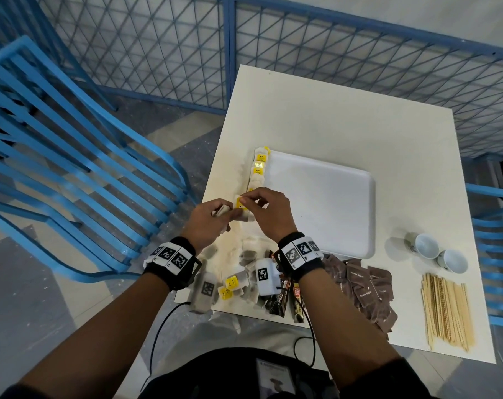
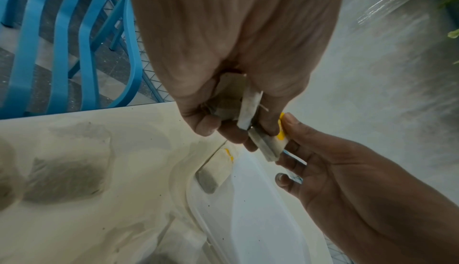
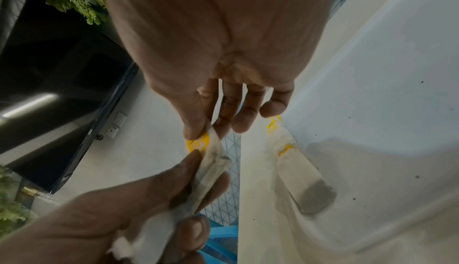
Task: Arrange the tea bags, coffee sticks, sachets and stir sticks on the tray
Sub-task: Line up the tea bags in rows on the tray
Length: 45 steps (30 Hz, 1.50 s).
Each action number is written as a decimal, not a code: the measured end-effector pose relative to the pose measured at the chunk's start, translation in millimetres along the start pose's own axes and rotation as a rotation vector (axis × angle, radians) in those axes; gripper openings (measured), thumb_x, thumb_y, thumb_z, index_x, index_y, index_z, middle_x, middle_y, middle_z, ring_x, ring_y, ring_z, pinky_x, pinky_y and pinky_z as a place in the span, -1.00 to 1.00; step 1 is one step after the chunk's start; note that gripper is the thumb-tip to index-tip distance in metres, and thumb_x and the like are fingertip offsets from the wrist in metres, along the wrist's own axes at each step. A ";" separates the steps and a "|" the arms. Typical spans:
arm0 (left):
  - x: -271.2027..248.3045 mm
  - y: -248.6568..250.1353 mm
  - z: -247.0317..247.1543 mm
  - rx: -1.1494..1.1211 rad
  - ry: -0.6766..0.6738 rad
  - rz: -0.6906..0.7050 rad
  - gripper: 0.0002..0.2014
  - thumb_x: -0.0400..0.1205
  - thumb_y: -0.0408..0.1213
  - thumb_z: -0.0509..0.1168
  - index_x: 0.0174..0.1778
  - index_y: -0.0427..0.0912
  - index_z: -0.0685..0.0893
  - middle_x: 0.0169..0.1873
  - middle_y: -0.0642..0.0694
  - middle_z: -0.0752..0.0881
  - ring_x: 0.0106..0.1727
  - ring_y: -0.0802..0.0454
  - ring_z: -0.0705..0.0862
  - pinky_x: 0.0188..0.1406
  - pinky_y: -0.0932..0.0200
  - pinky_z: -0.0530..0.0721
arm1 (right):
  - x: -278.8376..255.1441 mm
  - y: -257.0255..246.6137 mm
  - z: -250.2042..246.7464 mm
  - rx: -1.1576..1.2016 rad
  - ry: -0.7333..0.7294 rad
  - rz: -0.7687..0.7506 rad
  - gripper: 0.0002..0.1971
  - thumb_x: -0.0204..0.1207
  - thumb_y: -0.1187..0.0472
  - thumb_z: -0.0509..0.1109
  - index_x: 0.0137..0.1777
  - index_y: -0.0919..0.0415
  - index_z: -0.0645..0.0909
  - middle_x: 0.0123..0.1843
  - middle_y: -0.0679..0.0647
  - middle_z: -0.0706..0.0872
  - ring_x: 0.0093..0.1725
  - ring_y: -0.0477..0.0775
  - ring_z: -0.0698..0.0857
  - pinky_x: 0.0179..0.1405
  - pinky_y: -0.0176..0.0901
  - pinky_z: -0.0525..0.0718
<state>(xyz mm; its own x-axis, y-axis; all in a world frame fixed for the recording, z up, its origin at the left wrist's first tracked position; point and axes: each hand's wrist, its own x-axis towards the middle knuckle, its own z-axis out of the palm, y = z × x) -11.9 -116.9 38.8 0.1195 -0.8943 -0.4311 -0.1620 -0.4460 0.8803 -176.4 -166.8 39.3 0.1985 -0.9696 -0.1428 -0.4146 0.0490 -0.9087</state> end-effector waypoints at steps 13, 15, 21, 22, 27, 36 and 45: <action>10.5 -9.6 0.4 -0.023 0.018 0.002 -0.86 0.68 -0.20 0.46 -0.03 -0.22 0.77 -0.28 -0.50 0.76 -0.38 -0.08 0.66 -0.45 0.21 0.53 | 3.6 11.3 -1.4 -0.082 -0.088 0.039 -0.91 0.55 0.13 0.55 -0.16 0.04 0.73 -0.28 -0.09 0.75 -0.29 -0.15 0.65 -0.15 -0.36 0.60; 11.5 -11.4 1.0 -0.037 0.022 -0.012 -0.87 0.70 -0.18 0.45 0.05 -0.16 0.78 -0.23 -0.34 0.83 -0.35 -0.08 0.70 -0.43 0.17 0.54 | 5.0 17.5 -1.9 -0.048 -0.047 0.069 -0.93 0.55 0.15 0.55 -0.15 0.04 0.74 -0.28 -0.05 0.77 -0.26 0.01 0.72 -0.11 -0.17 0.69; 12.7 -19.2 -4.7 -0.081 0.036 -0.155 -0.87 0.73 -0.39 0.30 0.14 -0.21 0.72 -0.05 -0.18 0.84 -0.26 -0.03 0.70 -0.41 0.11 0.51 | 6.4 50.2 -0.8 -0.118 0.032 0.206 -0.85 0.56 0.10 0.55 -0.07 0.19 0.79 -0.29 -0.01 0.75 -0.28 -0.03 0.65 -0.14 -0.22 0.53; 12.1 -20.2 -6.6 -0.085 0.031 -0.164 -0.85 0.73 -0.42 0.27 0.14 -0.22 0.72 -0.04 -0.17 0.84 -0.25 -0.03 0.69 -0.41 0.12 0.51 | 5.6 54.3 1.2 -0.138 0.017 0.220 -0.83 0.56 0.10 0.55 -0.05 0.21 0.80 -0.30 -0.01 0.74 -0.29 -0.05 0.63 -0.14 -0.25 0.49; 11.7 -24.8 -13.7 -0.079 0.010 -0.174 -0.82 0.75 -0.44 0.22 0.10 -0.23 0.73 -0.07 -0.15 0.83 -0.27 -0.01 0.69 -0.45 0.17 0.50 | 3.5 64.9 14.4 -0.226 -0.016 0.263 -0.86 0.55 0.14 0.54 -0.02 0.22 0.80 -0.33 -0.05 0.66 -0.24 0.00 0.60 -0.31 -0.47 0.38; 13.9 -25.0 -17.7 -0.084 0.014 -0.189 -0.83 0.70 -0.45 0.26 0.07 -0.21 0.75 -0.11 -0.12 0.85 -0.28 0.02 0.72 -0.46 0.18 0.53 | 3.1 64.6 22.3 -0.170 0.055 0.319 -0.85 0.49 0.11 0.58 0.01 0.12 0.78 -0.24 -0.07 0.74 -0.16 -0.03 0.68 -0.06 -0.30 0.55; 14.7 -24.9 -15.0 -0.136 -0.001 -0.183 -0.83 0.73 -0.43 0.24 0.14 -0.22 0.71 -0.06 -0.19 0.85 -0.27 -0.01 0.73 -0.44 0.16 0.55 | -5.0 68.5 18.8 -0.087 0.150 0.393 -0.86 0.49 0.11 0.56 0.00 0.11 0.75 -0.19 -0.02 0.78 -0.13 -0.05 0.75 0.03 -0.20 0.72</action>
<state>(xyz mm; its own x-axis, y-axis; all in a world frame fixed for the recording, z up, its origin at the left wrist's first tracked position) 8.6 -118.3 13.5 0.1340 -0.7987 -0.5866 -0.0043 -0.5924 0.8056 -189.2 -154.1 -29.7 -0.1184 -0.9055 -0.4075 -0.5074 0.4079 -0.7590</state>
